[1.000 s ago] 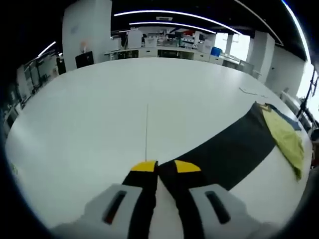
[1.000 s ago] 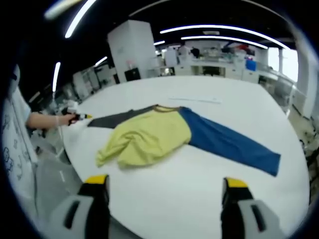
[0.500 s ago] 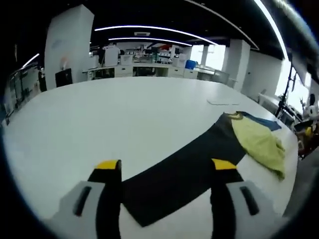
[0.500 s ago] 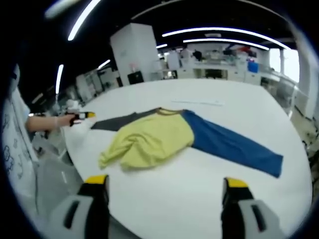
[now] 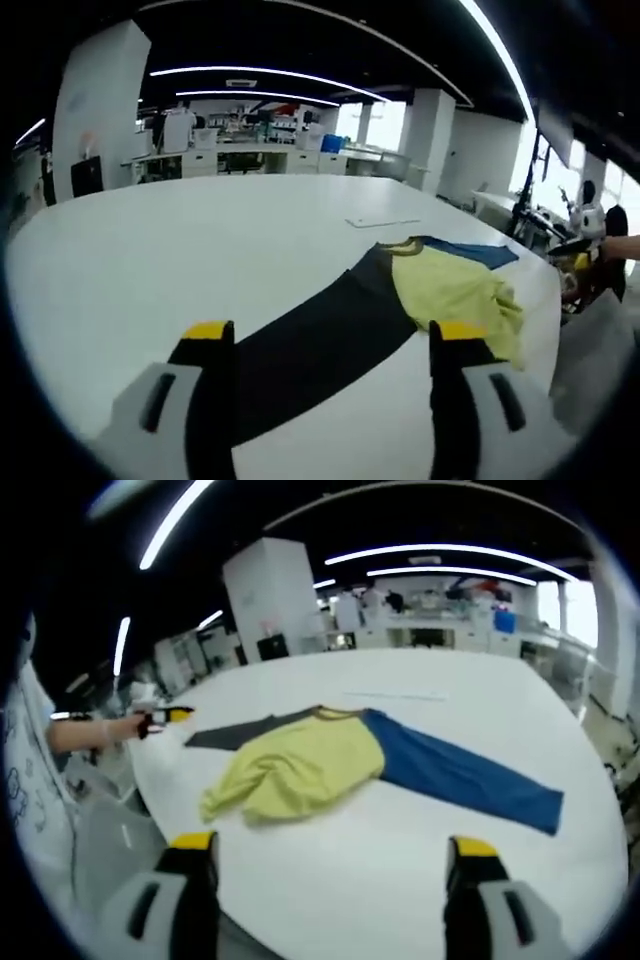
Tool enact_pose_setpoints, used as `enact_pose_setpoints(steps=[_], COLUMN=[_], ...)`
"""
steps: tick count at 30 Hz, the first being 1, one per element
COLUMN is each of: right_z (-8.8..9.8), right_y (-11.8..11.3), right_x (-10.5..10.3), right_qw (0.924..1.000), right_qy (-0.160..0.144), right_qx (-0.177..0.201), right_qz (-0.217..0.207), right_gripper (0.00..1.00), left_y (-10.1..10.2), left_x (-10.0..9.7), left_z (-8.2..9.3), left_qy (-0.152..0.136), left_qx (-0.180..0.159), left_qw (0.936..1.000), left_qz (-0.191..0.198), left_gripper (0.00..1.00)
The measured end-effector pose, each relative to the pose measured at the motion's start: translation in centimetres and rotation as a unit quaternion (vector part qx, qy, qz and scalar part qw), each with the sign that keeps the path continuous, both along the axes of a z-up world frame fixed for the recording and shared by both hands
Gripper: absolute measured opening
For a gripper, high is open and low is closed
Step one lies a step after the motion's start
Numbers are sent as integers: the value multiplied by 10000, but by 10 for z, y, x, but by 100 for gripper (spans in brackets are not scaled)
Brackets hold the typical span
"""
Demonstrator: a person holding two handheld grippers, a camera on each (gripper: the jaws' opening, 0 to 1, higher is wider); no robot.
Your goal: Fold the garment on the visible template until the final outline fits inside the template.
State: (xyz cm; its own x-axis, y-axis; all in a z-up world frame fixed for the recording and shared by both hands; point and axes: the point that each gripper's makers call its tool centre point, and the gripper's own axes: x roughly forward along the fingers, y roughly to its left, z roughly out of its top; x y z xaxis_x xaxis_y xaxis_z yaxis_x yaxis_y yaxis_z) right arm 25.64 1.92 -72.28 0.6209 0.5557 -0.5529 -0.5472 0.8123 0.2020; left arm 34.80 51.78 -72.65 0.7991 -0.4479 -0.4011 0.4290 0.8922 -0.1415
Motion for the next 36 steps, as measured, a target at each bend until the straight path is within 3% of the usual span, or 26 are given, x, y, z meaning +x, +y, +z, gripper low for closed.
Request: enact_pose_setpoints(steps=[10, 13, 18, 26, 32, 36], right_z=[4, 4, 5, 3, -2, -5], right_y=[-8, -11, -18, -21, -19, -17], right_x=[0, 0, 2, 5, 11, 17], right_qw=[9998, 9996, 9994, 9988, 9977, 9971], right_qy=[-154, -192, -236, -252, -279, -299], right_qx=[32, 13, 52, 142, 205, 254], right_qz=[97, 183, 250, 391, 575, 656], right_gripper=[95, 95, 95, 95, 95, 94], left_y=[-53, -85, -115, -141, -156, -164], left_x=[-26, -46, -65, -82, -89, -96], left_z=[14, 17, 9, -8, -14, -23], left_qy=[-21, -21, 37, 198, 268, 316], left_qx=[-42, 14, -17, -254, -270, -106], left_qw=[9987, 9978, 9966, 9962, 9958, 9946], left_qz=[-507, -663, -827, -814, -832, -981], left_gripper=[73, 72, 71, 68, 64, 62])
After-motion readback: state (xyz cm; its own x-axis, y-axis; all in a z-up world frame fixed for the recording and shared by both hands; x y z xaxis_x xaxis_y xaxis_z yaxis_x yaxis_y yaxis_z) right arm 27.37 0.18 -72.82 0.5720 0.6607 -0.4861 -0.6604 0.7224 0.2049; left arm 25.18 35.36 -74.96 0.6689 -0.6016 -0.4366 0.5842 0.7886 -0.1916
